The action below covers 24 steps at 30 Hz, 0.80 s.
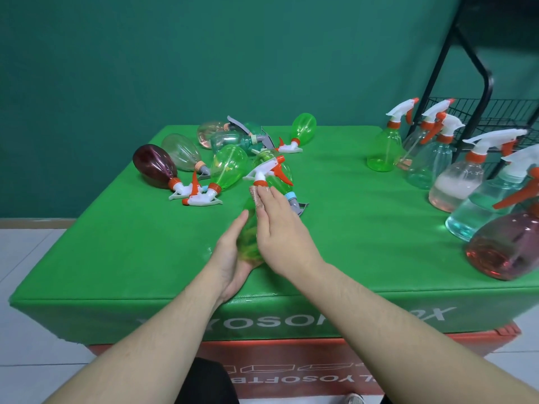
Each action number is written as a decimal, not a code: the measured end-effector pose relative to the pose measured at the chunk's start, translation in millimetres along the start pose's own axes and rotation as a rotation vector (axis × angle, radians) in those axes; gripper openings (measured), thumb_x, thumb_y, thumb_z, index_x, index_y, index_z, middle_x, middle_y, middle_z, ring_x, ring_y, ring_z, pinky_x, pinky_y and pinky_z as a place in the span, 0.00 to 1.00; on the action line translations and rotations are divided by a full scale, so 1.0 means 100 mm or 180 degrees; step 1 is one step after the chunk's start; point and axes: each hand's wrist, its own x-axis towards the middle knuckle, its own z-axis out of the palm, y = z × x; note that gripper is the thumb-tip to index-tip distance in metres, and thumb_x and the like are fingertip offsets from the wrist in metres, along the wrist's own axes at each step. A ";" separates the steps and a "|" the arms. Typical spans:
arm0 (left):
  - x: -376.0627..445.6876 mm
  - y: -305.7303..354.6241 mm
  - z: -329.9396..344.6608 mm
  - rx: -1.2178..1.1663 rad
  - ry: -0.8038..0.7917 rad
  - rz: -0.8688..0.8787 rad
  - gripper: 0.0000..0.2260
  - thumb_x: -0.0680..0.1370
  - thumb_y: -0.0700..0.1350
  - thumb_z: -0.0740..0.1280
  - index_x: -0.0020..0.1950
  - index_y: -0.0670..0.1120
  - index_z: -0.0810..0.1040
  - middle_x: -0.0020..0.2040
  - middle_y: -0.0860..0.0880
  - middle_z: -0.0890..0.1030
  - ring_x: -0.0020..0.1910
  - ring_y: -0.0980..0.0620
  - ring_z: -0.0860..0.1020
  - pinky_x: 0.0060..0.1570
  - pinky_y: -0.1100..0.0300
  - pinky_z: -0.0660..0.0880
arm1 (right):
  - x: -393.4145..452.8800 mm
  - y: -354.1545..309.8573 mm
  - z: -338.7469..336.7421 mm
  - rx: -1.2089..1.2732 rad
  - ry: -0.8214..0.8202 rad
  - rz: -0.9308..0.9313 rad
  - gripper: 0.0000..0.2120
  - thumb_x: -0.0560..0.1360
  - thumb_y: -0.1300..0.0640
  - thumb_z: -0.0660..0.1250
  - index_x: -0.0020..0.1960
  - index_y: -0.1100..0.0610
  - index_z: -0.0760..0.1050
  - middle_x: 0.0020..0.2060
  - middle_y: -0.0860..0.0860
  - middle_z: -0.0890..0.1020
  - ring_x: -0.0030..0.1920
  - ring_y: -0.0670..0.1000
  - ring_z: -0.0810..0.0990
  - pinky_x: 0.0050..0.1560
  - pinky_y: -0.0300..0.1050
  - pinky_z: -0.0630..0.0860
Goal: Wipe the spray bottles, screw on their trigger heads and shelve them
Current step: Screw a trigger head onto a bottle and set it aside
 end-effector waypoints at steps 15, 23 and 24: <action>-0.09 0.05 0.09 0.0031 0.0363 0.0017 0.27 0.82 0.63 0.61 0.62 0.41 0.83 0.59 0.40 0.85 0.60 0.44 0.84 0.66 0.49 0.75 | -0.54 0.08 0.19 -0.0198 -0.0035 -0.0349 0.27 0.85 0.51 0.52 0.82 0.43 0.49 0.82 0.43 0.43 0.81 0.49 0.39 0.80 0.59 0.47; -0.16 0.05 0.25 0.0568 -0.0149 -0.0001 0.19 0.83 0.56 0.60 0.53 0.52 0.89 0.58 0.44 0.86 0.55 0.50 0.84 0.62 0.50 0.76 | -0.37 0.02 -0.07 0.0422 0.0344 -0.0178 0.23 0.85 0.54 0.53 0.80 0.49 0.60 0.81 0.48 0.57 0.80 0.43 0.51 0.80 0.42 0.49; -0.17 0.05 0.28 0.0602 -0.0177 -0.0035 0.17 0.82 0.55 0.61 0.53 0.52 0.89 0.57 0.44 0.86 0.55 0.49 0.84 0.63 0.48 0.75 | -0.33 0.03 -0.10 0.0469 0.0381 -0.0115 0.23 0.85 0.54 0.54 0.79 0.49 0.62 0.80 0.48 0.59 0.79 0.44 0.54 0.79 0.41 0.50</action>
